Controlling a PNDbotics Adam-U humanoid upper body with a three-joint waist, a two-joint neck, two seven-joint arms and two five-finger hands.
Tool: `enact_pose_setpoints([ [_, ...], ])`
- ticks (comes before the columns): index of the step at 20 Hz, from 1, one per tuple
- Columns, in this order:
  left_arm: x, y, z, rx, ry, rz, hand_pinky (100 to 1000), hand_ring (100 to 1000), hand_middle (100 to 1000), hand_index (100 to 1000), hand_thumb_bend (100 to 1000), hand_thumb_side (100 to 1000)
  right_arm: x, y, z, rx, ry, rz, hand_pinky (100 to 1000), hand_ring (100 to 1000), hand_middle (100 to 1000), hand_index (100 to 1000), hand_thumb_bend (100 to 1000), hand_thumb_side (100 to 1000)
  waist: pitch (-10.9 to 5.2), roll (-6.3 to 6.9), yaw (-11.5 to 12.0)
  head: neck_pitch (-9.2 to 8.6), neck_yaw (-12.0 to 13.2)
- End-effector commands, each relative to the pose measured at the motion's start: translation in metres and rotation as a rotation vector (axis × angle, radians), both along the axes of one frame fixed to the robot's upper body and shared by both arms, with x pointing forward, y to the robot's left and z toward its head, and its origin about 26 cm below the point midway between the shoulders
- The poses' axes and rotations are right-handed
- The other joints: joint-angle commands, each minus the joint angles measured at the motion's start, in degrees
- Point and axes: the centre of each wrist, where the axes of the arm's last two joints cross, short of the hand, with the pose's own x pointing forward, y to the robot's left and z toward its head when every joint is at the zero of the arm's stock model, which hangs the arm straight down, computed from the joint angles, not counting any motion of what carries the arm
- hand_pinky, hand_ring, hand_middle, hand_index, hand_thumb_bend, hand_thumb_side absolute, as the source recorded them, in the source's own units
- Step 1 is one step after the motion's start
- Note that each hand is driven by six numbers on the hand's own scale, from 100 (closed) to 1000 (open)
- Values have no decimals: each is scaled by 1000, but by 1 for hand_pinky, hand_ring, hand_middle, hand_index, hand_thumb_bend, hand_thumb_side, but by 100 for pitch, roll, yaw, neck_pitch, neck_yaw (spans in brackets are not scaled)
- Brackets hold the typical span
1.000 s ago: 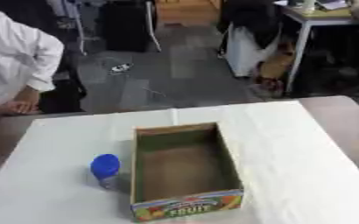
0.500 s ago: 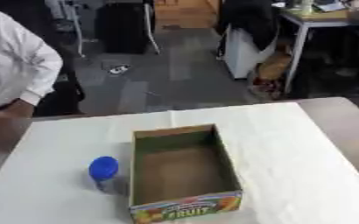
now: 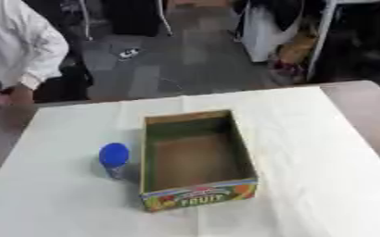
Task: Pick up objects on the table and place them in the box.
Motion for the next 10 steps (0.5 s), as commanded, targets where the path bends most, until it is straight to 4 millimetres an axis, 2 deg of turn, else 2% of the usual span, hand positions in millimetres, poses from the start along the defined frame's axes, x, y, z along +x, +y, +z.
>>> enact_pose_setpoints([
  [1,-3,1,16,147,-54,47,745,569,813,894,403,1000,0,0,11,-24,-28,10,304,340,434,782,100,1000,-37,7,-22,22,73],
  [10,-3,-4,33,447,-110,141,763,613,807,891,449,1000,1,2,12,-39,-30,24,307,340,435,783,100,1000,-8,25,-87,-26,145],
])
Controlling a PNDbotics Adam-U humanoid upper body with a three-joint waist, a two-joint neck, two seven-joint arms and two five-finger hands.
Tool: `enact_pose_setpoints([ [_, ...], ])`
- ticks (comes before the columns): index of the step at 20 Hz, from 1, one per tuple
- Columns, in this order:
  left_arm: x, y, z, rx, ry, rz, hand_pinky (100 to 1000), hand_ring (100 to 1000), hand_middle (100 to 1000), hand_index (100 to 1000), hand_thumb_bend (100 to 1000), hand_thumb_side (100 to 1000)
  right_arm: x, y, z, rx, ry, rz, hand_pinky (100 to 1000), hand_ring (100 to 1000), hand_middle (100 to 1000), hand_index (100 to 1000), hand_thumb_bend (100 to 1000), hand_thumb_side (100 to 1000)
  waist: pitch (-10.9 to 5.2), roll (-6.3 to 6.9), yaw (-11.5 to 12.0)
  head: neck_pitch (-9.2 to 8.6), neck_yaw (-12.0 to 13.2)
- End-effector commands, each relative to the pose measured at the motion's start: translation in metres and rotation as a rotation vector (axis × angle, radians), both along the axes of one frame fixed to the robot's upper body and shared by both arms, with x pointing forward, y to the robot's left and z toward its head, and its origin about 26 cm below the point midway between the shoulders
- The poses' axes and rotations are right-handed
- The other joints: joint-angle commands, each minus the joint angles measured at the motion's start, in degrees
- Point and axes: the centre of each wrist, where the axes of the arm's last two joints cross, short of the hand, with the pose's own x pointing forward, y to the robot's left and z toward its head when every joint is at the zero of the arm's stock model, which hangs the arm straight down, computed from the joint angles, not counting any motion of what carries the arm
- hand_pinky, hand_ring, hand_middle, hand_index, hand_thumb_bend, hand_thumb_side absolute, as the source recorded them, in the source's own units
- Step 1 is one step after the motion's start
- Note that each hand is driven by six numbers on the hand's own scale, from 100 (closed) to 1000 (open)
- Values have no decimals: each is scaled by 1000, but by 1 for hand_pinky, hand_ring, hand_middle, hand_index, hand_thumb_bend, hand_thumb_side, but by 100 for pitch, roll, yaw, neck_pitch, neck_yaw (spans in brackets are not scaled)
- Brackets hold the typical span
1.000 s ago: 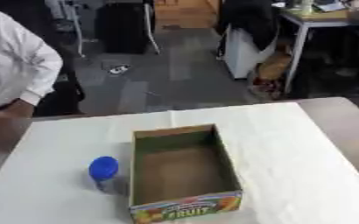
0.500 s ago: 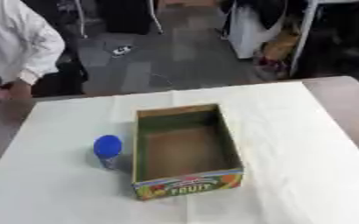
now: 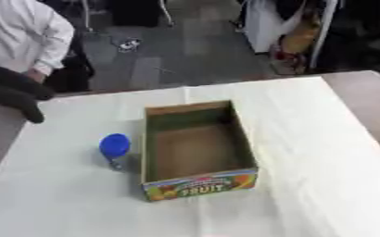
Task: Pick up objects on the table and place them in the box.
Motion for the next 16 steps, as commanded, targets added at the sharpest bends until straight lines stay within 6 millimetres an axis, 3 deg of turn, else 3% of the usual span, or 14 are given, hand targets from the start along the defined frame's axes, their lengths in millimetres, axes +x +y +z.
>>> enact_pose_setpoints([
  [1,-3,0,16,120,-50,37,766,619,806,889,454,1000,0,0,10,-26,-29,8,307,340,435,783,100,1000,-27,5,-12,-111,39],
  [4,-3,-3,21,211,-68,88,780,648,806,890,485,1000,0,1,11,-26,-28,15,307,340,435,783,100,1000,-18,15,-29,-360,19],
  [5,-3,-4,21,240,-71,106,782,651,803,891,401,972,0,1,11,-26,-29,17,307,340,435,783,100,1000,-14,18,-36,-428,15],
  [6,-3,-5,21,269,-73,123,787,661,807,895,502,1000,1,1,12,-26,-29,18,308,340,435,783,100,1000,-6,20,-41,-481,15],
  [9,-2,-9,20,332,-72,164,788,664,806,898,520,1000,1,2,13,-26,-32,23,307,340,435,783,100,1000,16,21,-58,-569,14],
  [13,2,-15,20,391,-56,199,791,670,801,899,595,984,2,3,14,-27,-37,29,308,340,435,784,100,1000,53,21,-90,-524,77],
  [16,10,-13,19,415,-42,224,787,664,793,899,638,947,2,4,16,-29,-39,34,309,340,435,784,100,1000,79,22,-123,-375,149],
])
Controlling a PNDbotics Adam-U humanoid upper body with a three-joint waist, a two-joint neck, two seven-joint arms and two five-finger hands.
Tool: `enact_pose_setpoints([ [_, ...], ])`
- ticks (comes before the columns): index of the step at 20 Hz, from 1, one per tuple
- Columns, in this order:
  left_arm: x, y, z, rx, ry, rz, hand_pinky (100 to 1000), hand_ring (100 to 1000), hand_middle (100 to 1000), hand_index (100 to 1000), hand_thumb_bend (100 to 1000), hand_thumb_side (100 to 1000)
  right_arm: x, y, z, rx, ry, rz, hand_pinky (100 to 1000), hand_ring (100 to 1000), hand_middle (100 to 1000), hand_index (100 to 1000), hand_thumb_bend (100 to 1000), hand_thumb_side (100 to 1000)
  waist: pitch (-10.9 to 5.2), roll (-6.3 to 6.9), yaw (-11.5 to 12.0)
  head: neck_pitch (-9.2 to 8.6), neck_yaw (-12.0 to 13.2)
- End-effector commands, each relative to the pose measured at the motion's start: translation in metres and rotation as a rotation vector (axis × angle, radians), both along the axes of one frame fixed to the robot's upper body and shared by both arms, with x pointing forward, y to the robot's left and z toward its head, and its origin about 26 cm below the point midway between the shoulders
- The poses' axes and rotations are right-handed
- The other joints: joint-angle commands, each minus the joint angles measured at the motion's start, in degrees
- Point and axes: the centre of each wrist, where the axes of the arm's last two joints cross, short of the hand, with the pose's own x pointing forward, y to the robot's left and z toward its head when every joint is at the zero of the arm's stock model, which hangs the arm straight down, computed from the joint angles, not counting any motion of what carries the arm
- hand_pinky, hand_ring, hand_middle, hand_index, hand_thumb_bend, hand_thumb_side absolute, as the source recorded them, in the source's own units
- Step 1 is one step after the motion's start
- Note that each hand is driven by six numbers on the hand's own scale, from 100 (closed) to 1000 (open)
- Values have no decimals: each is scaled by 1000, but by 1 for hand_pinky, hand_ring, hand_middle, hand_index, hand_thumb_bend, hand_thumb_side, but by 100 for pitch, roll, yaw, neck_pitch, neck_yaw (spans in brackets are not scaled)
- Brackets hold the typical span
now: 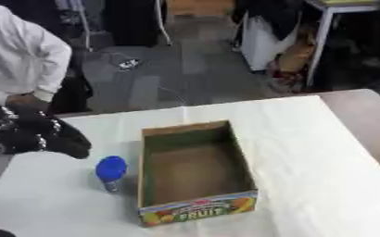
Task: Pick up objects on the table and place them in the box.
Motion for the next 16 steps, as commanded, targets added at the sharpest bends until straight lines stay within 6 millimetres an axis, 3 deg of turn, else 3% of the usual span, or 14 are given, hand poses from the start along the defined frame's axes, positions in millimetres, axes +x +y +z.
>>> enact_pose_setpoints([
  [1,6,4,5,36,-6,35,787,663,793,899,640,945,0,0,9,-17,-27,10,309,340,435,784,100,1000,-29,3,-17,123,105],
  [5,16,12,4,38,8,72,781,651,792,901,670,906,0,1,11,-16,-27,18,310,339,435,784,100,1000,-9,11,-37,599,304],
  [8,22,17,2,22,19,92,770,631,793,908,631,895,0,2,11,-19,-28,22,312,339,435,784,100,1000,13,3,-26,725,408],
  [9,25,18,2,14,26,98,772,634,793,907,659,904,0,2,11,-23,-29,22,311,339,435,784,100,1000,21,-3,-17,763,435],
  [16,45,26,-3,-17,82,143,748,595,789,924,653,875,0,3,10,-44,-44,32,316,339,436,786,100,1000,116,-53,37,615,483],
])
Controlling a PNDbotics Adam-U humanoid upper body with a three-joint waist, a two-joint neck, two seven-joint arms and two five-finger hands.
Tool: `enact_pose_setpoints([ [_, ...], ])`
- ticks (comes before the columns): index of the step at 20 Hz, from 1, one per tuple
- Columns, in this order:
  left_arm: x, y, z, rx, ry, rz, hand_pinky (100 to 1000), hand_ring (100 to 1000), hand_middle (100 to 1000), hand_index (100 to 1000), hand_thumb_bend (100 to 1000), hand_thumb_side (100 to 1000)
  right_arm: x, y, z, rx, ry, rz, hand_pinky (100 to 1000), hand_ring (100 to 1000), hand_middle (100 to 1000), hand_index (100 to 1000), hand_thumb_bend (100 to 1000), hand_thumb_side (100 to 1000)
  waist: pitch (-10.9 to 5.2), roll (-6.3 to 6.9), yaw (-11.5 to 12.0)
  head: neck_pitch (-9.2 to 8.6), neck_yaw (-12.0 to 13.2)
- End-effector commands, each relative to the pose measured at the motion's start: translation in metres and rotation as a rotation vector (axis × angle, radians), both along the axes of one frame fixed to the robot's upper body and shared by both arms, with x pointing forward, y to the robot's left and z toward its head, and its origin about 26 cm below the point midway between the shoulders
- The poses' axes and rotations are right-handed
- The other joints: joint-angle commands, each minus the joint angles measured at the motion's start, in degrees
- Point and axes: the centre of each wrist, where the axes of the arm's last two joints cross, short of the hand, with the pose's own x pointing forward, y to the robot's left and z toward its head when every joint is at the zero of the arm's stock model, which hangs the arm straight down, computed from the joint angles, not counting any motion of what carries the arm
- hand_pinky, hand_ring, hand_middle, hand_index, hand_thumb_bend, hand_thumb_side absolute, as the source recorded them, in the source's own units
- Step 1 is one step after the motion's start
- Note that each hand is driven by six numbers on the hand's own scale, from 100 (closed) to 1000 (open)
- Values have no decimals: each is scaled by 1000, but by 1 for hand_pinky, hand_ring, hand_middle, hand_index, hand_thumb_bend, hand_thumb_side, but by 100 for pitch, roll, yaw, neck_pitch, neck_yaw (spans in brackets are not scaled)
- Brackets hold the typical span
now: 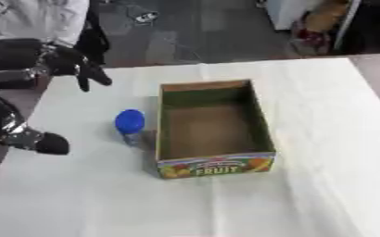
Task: Pick up objects on the table and place them in the box.
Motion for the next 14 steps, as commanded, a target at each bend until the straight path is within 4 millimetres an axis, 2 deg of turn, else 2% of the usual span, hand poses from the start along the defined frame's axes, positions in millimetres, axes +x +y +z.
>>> enact_pose_setpoints([
  [1,8,6,8,-5,3,25,745,590,786,923,659,866,-1,1,8,-22,-35,11,316,339,436,786,100,1000,-11,-28,13,-119,51],
  [6,20,11,9,-28,19,33,713,561,774,912,733,819,0,2,8,-32,-50,17,320,339,438,787,100,1000,93,-73,4,-130,61],
  [14,31,19,3,-73,42,38,709,541,784,928,716,808,1,4,11,-25,-68,28,321,339,438,787,100,1000,217,-150,-69,-329,36],
])
